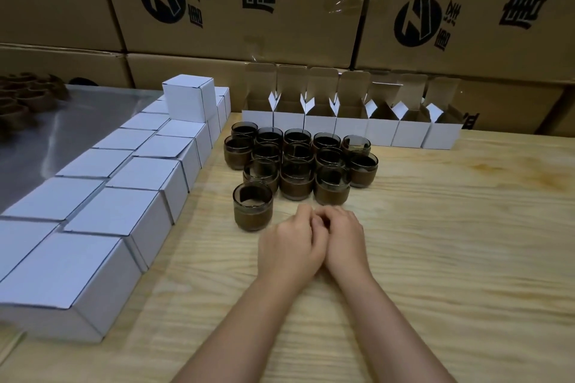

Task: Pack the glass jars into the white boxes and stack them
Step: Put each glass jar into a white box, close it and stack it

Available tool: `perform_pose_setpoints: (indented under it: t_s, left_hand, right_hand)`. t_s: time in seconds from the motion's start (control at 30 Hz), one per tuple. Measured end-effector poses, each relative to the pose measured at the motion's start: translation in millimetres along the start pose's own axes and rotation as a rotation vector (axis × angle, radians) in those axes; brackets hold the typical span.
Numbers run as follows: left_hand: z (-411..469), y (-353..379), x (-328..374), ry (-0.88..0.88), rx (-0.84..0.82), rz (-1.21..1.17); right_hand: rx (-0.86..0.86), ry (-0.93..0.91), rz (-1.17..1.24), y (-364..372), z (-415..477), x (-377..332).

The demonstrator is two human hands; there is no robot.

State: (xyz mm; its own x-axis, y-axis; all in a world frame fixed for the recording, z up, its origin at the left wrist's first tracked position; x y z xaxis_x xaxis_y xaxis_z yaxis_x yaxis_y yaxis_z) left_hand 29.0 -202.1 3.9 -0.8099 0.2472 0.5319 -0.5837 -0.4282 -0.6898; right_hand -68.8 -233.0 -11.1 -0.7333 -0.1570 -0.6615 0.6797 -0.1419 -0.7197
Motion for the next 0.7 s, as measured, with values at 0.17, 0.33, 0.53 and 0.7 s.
perform_pose_setpoints:
  t_s: [0.17,0.33,0.53,0.7]
  left_hand:
    - [5.3,9.5,-9.6,-0.062,-0.092,0.106]
    - [5.4,15.9,-7.1,-0.014,-0.163,0.153]
    - [6.1,14.1,-6.1,0.016,-0.150,0.197]
    - [6.6,13.5,-3.9,0.083,-0.109,0.291]
  right_hand:
    - [0.322,0.083,0.387,-24.2,-1.8,-2.1]
    - [0.377,-0.071,0.270,-53.9,69.7,-32.4]
    - [-0.039,-0.089,-0.188,-32.8,206.3,-34.9]
    - [-0.165,0.029,-0.175,-10.7,250.6,-16.2]
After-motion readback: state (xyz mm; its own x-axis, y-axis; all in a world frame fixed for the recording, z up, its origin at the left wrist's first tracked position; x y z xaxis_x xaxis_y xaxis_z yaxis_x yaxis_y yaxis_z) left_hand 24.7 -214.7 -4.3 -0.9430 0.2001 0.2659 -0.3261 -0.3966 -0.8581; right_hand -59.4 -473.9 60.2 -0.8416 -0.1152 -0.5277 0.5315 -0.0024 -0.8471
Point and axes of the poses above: each hand's wrist, its own z-axis towards the middle knuckle, its own y-axis out of the palm, x = y × z, the point moved 5 cm from there along z, towards the middle knuckle, and after that the axes turned 2 degrees about -x, right-handed, at the moved point
